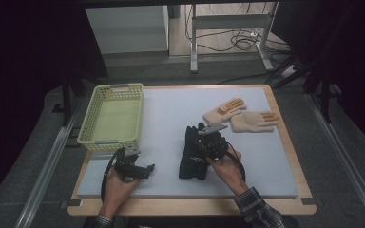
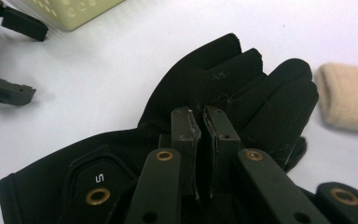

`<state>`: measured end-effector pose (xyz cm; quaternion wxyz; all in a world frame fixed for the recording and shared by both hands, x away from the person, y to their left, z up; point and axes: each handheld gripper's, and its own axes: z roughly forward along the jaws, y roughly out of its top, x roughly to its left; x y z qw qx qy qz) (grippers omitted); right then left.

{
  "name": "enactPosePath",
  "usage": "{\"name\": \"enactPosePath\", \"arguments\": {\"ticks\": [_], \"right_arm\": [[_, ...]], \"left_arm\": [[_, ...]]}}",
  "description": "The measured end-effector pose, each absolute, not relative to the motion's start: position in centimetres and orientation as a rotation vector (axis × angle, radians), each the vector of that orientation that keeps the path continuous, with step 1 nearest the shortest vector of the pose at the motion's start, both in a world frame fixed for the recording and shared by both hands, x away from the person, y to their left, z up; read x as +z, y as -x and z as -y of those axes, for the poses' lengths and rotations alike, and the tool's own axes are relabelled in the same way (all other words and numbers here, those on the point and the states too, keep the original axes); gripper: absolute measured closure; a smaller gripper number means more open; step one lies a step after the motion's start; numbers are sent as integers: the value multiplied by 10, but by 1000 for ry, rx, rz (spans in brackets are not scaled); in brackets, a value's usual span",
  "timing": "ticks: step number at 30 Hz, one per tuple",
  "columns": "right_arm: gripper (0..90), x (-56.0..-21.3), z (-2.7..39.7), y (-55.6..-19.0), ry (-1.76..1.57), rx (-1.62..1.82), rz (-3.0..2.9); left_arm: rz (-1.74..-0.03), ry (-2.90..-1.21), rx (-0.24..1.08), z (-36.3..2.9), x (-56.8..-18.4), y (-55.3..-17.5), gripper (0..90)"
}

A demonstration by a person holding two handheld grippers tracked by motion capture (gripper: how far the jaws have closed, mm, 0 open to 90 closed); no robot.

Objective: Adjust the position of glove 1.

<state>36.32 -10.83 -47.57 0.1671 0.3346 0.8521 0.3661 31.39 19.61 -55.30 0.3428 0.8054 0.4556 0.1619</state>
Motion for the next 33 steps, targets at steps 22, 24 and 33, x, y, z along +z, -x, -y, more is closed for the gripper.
{"name": "enactPosePath", "arguments": {"ticks": [22, 24, 33], "right_arm": [[859, -502, 171, -352, -953, 1132, -2484], [885, -508, 176, -344, -935, 1135, -2502], [887, -527, 181, -322, -890, 1173, -2578]], "left_arm": [[-1183, -2098, 419, -196, -553, -314, 40], [-1183, -2098, 420, -196, -553, -314, 40], [-1185, -2092, 420, -196, -553, -314, 40]]}}
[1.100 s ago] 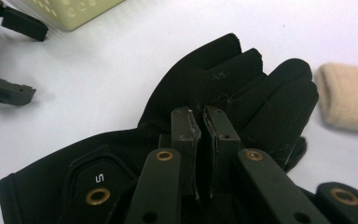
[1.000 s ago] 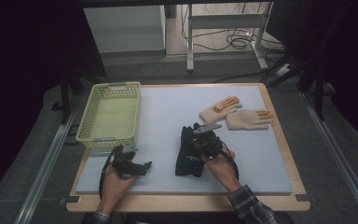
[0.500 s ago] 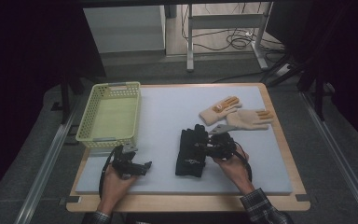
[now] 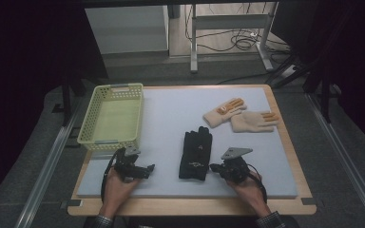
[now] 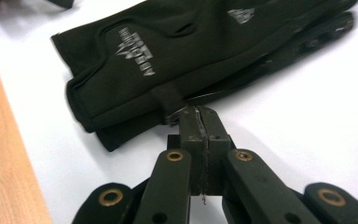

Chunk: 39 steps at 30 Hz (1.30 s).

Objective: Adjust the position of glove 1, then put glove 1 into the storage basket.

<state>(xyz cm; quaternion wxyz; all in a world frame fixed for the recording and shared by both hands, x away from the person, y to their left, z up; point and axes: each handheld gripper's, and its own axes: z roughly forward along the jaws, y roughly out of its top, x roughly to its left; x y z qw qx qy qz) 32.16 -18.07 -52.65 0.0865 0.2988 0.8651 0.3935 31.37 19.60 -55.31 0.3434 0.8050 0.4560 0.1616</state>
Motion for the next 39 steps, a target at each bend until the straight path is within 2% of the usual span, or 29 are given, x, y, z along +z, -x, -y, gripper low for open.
{"name": "enactPosePath", "arguments": {"ticks": [28, 32, 39], "right_arm": [[883, -538, 91, -340, -741, 1192, -2626], [803, -535, 96, -337, -715, 1183, -2622], [608, -526, 122, -341, -775, 1167, -2554]], "left_arm": [[-1189, -2090, 418, -196, -553, -314, 41], [-1189, -2090, 417, -196, -553, -314, 41], [-1189, -2090, 418, -196, -553, -314, 40]]}}
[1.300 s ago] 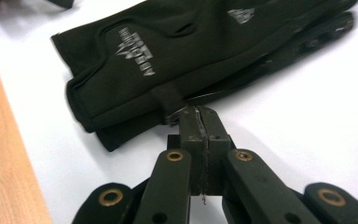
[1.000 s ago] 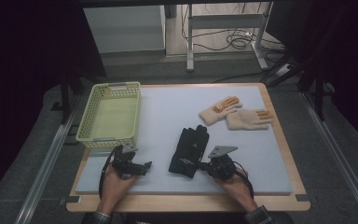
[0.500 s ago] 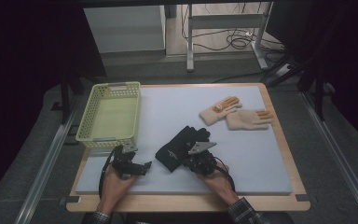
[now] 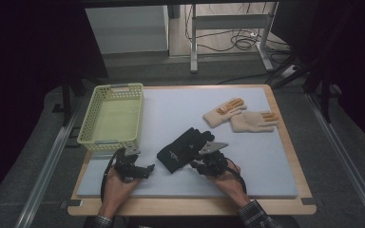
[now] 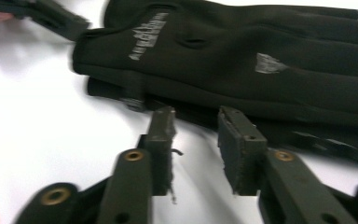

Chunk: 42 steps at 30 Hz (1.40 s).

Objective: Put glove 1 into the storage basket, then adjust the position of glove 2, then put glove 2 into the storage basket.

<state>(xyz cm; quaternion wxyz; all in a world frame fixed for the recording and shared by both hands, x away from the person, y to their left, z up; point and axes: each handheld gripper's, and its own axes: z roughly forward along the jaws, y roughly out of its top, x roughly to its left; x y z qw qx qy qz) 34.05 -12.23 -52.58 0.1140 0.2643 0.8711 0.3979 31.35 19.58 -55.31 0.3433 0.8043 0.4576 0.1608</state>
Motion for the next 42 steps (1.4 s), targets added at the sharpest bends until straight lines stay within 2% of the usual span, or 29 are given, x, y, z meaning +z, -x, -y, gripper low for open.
{"name": "enactPosePath", "arguments": {"ticks": [6, 7, 14, 31, 42], "right_arm": [[460, -521, 149, -347, -845, 1152, -2503], [460, -521, 149, -347, -845, 1152, -2503], [316, -521, 181, -353, -934, 1105, -2444], [228, -520, 249, -357, -1093, 1035, -2299], [181, -529, 271, -360, -1151, 938, -2284]], "left_arm": [[-1190, -2093, 418, -196, -553, -314, 40], [-1190, -2094, 418, -196, -553, -314, 40], [-1186, -2099, 418, -196, -553, -314, 40], [-1171, -2105, 402, -197, -552, -313, 26], [-1112, -2117, 341, -197, -541, -308, 0]]}}
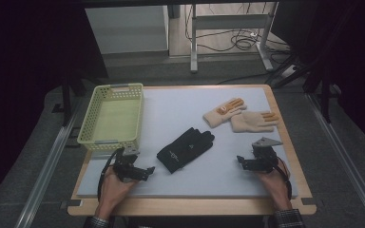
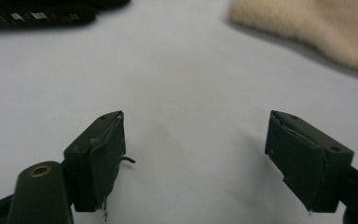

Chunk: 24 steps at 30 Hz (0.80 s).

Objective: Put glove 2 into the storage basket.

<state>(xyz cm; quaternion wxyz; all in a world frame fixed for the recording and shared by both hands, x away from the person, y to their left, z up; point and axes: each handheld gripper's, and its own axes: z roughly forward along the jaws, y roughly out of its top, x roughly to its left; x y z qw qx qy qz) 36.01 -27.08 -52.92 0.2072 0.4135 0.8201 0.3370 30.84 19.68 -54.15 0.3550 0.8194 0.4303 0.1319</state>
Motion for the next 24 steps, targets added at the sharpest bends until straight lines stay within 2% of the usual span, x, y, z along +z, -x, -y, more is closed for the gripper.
{"name": "enactPosePath", "arguments": {"ticks": [10, 24], "right_arm": [[169, -531, 272, -361, -1162, 954, -2280], [169, -531, 273, -360, -1161, 957, -2279]], "left_arm": [[-994, -2152, 312, -176, -525, -311, 0], [-902, -2208, 265, -130, -505, -345, 0]]}}
